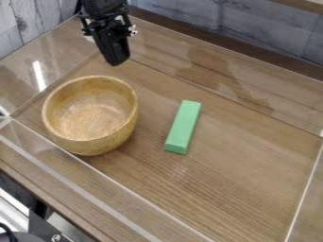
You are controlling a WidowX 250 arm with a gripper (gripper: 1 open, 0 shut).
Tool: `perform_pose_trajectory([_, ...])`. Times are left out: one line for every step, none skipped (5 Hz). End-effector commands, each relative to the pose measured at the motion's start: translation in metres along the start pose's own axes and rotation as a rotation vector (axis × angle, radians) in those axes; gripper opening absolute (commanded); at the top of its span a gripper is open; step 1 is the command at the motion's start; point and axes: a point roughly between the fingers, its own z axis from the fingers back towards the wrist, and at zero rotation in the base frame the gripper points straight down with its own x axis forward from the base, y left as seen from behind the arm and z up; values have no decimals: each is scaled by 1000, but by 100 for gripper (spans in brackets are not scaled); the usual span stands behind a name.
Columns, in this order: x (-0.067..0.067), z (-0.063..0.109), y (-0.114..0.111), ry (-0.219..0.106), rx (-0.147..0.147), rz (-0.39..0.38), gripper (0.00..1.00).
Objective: Put green object into wooden bowl
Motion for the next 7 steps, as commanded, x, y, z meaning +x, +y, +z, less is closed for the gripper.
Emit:
perform_pose_trajectory([8, 20, -1, -29, 34, -52, 0])
perform_pose_trajectory([10, 13, 2, -20, 34, -69, 0])
perform_pose_trajectory([13, 6, 4, -12, 34, -85, 0])
perform_pose_trajectory([9, -5, -14, 12, 21, -106, 100])
perform_pose_trajectory([5, -18, -52, 12, 2, -93, 100])
perform_pose_trajectory([7, -38, -91, 7, 6, -71, 100])
perform_pose_trajectory([13, -64, -123, -6, 46, -11, 100])
